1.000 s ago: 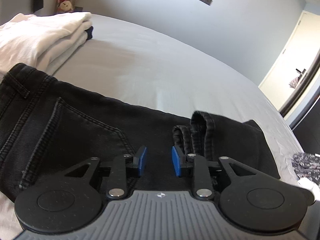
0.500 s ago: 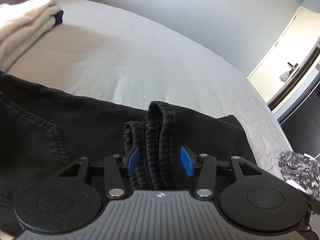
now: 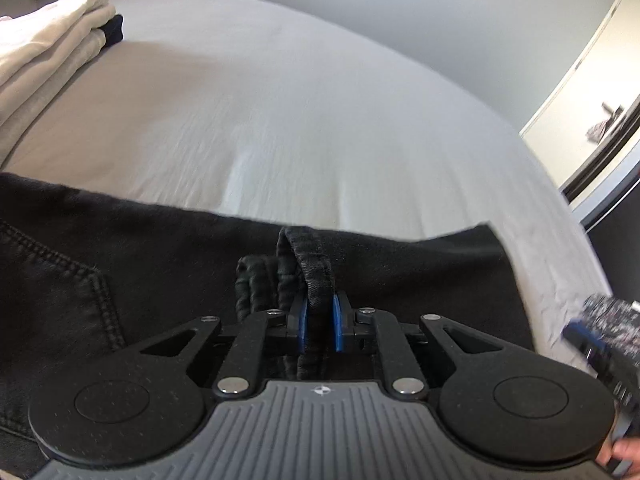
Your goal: Fold clothes
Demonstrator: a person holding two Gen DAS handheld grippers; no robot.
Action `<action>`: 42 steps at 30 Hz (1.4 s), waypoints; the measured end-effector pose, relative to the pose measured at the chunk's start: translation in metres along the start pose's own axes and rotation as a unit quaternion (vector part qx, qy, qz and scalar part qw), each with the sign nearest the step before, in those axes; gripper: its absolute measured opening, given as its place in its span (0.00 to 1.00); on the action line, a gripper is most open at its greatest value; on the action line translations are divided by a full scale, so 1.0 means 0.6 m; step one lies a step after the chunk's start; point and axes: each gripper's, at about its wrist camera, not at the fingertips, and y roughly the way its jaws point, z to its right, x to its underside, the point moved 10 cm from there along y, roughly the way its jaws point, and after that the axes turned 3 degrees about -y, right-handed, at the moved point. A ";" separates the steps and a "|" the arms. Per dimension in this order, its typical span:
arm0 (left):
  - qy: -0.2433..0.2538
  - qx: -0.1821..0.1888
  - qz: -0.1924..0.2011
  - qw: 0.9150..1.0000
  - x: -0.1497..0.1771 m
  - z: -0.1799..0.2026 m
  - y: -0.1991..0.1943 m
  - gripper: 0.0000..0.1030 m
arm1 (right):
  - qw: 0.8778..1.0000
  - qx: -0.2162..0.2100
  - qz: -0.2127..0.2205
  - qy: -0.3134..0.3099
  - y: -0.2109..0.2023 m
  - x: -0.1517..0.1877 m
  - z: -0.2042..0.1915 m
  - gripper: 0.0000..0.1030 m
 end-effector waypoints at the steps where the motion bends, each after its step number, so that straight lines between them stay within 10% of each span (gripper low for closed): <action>1: 0.005 -0.009 -0.008 1.000 0.005 -0.004 0.006 0.14 | 1.000 -0.002 0.001 0.007 0.009 -0.003 0.003 0.28; 6: 0.010 -0.043 -0.033 0.998 0.020 -0.021 0.040 0.06 | 0.999 -0.021 0.006 0.034 0.059 -0.018 -0.007 0.11; 17: 0.061 -0.067 -0.033 0.995 0.021 -0.006 0.048 0.07 | 0.994 -0.028 -0.106 0.027 0.169 0.058 -0.019 0.08; 32: 0.123 -0.076 0.034 0.989 -0.048 0.063 -0.014 0.15 | 0.998 -0.030 -0.053 0.028 0.144 -0.054 -0.008 0.08; 42: 0.017 -0.048 0.020 0.999 -0.077 -0.008 0.041 0.37 | 0.990 -0.035 -0.136 0.009 0.247 0.001 -0.025 0.12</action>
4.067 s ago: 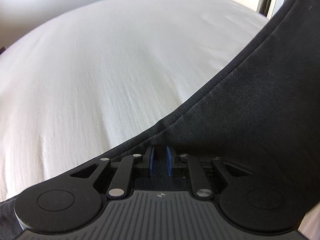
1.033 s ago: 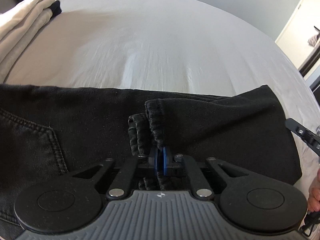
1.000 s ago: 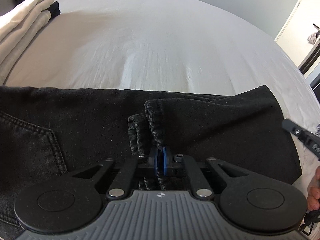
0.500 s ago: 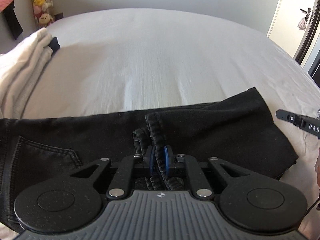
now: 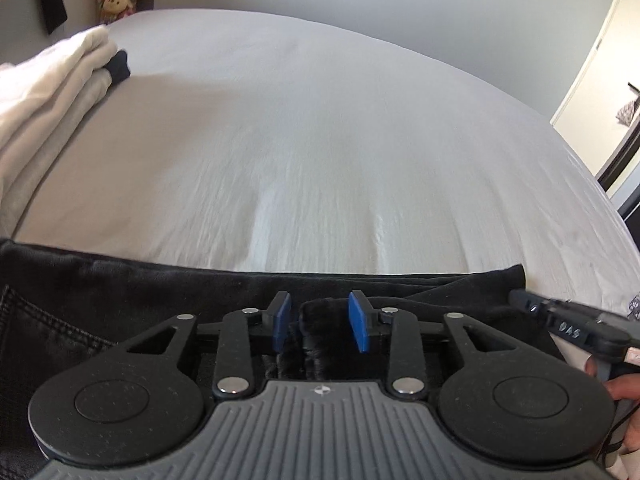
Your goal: Fold clothes
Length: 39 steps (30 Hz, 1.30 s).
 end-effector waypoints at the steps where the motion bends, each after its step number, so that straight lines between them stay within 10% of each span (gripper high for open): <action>1: -0.014 0.012 -0.003 1.000 0.003 -0.007 0.002 0.37 | 1.000 0.000 -0.008 -0.005 0.008 0.003 -0.002 0.12; 6: -0.078 0.088 -0.006 0.993 0.015 -0.017 -0.001 0.37 | 1.000 -0.002 -0.025 -0.013 0.015 0.006 -0.003 0.12; 15: -0.067 0.060 -0.036 0.995 0.029 -0.017 0.002 0.06 | 0.999 0.015 0.002 -0.034 -0.028 -0.003 -0.014 0.12; 27: -0.003 0.006 -0.041 0.999 0.047 -0.017 0.021 0.10 | 0.996 0.033 0.073 -0.032 -0.232 0.067 -0.015 0.13; 39: 0.025 0.053 0.004 0.998 0.120 0.049 -0.107 0.14 | 0.999 0.041 0.007 -0.028 -0.194 0.149 -0.008 0.13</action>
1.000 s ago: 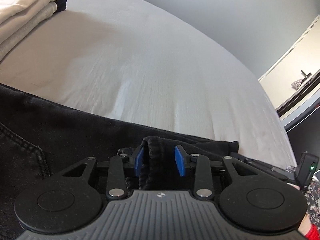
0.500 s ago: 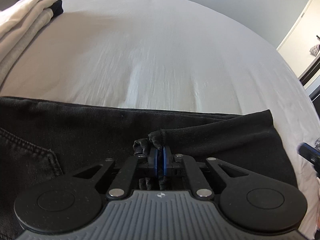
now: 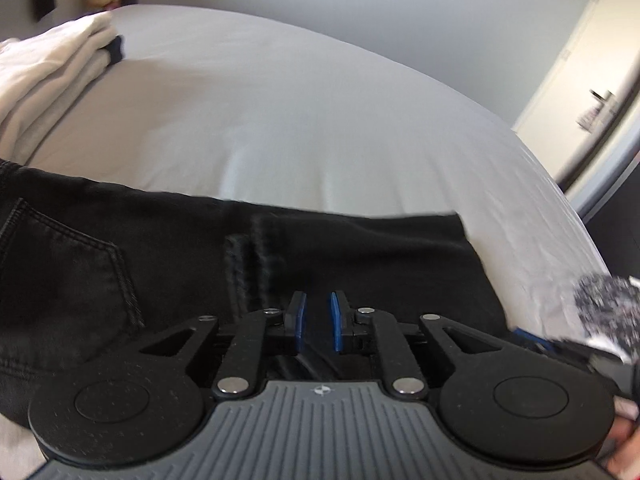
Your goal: Fold clothes
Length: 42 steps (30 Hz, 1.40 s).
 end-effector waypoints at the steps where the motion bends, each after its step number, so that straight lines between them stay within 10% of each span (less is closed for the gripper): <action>1: 0.016 0.000 -0.004 1.000 0.015 0.014 -0.002 0.14 | 1.000 0.000 -0.008 -0.004 0.004 0.007 -0.002 0.13; 14: -0.016 -0.046 -0.011 0.999 0.087 0.005 0.019 0.05 | 1.000 0.004 0.007 -0.030 0.007 0.026 -0.011 0.12; 20: -0.109 -0.087 0.087 0.986 0.091 -0.072 -0.098 0.32 | 0.998 0.001 0.070 -0.008 -0.034 0.007 -0.011 0.14; 28: -0.257 -0.168 0.143 0.941 0.097 -0.264 -0.225 0.54 | 0.992 0.024 0.126 -0.001 -0.096 0.002 -0.036 0.26; 42: -0.467 -0.131 0.198 0.852 0.128 -0.519 -0.274 0.63 | 0.984 0.105 0.138 0.041 -0.157 0.035 -0.038 0.33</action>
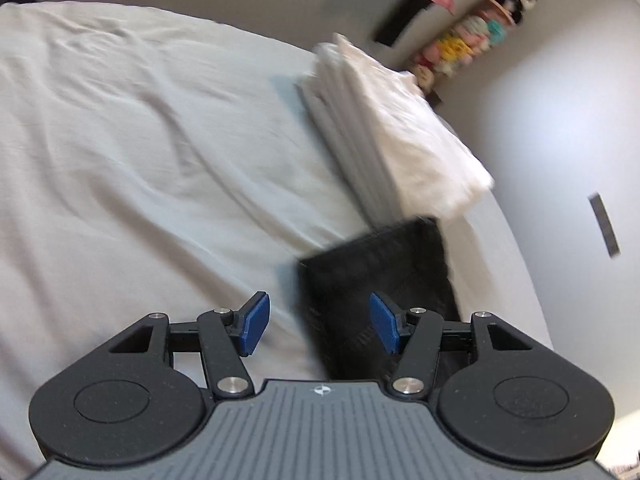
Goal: Fold clothes
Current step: 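Lift the folded jeans with the left gripper toward the white stack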
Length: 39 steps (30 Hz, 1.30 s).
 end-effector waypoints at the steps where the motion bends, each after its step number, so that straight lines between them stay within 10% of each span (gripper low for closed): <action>1: -0.020 0.006 -0.005 1.000 -0.002 -0.012 0.012 0.63 | 1.000 0.004 0.002 -0.002 -0.001 0.001 -0.001 0.34; 13: -0.059 0.074 -0.066 0.993 0.009 0.003 0.112 0.63 | 0.998 0.024 -0.012 -0.056 0.014 0.026 -0.026 0.34; 21: -0.035 0.090 -0.043 0.994 0.005 0.020 0.108 0.24 | 0.998 0.020 -0.013 -0.058 0.025 0.030 -0.029 0.34; 28: 0.034 0.146 0.016 0.989 -0.006 0.118 0.019 0.19 | 0.999 -0.006 -0.002 -0.046 0.029 0.008 -0.031 0.34; 39: 0.265 0.220 0.044 0.938 0.093 0.421 -0.124 0.19 | 0.998 -0.055 0.040 -0.020 0.050 -0.075 0.018 0.35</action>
